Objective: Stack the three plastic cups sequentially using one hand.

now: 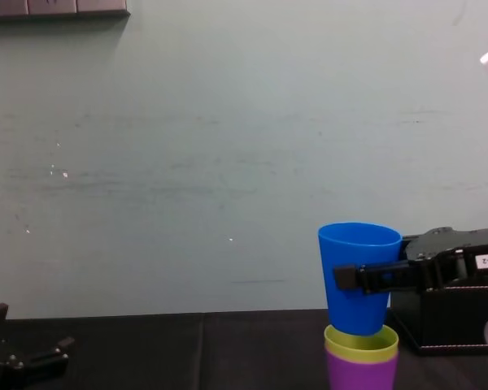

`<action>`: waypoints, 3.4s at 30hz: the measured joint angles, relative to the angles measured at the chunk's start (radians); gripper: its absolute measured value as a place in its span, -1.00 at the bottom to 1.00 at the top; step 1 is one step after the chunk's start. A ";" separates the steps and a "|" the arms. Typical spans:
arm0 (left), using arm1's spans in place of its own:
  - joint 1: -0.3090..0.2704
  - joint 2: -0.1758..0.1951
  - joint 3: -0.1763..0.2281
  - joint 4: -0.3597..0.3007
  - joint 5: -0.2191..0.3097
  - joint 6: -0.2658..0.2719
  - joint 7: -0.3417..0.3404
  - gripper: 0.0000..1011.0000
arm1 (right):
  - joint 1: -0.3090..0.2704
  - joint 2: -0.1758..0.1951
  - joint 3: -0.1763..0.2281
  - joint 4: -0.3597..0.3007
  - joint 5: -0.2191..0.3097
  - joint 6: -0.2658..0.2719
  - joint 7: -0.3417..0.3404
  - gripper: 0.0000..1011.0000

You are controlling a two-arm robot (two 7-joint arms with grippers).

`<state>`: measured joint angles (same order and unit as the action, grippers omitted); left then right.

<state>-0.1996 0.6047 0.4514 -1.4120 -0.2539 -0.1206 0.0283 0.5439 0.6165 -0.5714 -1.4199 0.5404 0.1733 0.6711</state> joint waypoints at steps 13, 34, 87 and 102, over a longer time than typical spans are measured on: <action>0.000 0.000 0.000 0.000 0.000 0.000 0.000 1.00 | 0.027 -0.026 -0.008 0.058 -0.013 -0.001 0.013 0.44; 0.000 0.000 0.000 0.000 0.000 0.000 0.000 1.00 | 0.012 -0.026 -0.003 0.072 -0.015 -0.006 0.015 0.44; 0.000 0.000 0.000 0.000 0.000 0.000 0.000 1.00 | 0.005 -0.028 -0.001 0.080 -0.015 -0.007 0.017 0.98; 0.000 0.000 0.000 0.000 0.000 0.000 0.000 1.00 | -0.032 0.001 0.078 0.046 0.001 -0.023 -0.057 0.98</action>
<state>-0.1996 0.6047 0.4514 -1.4120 -0.2539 -0.1205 0.0282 0.5116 0.6176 -0.4938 -1.3743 0.5417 0.1500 0.6136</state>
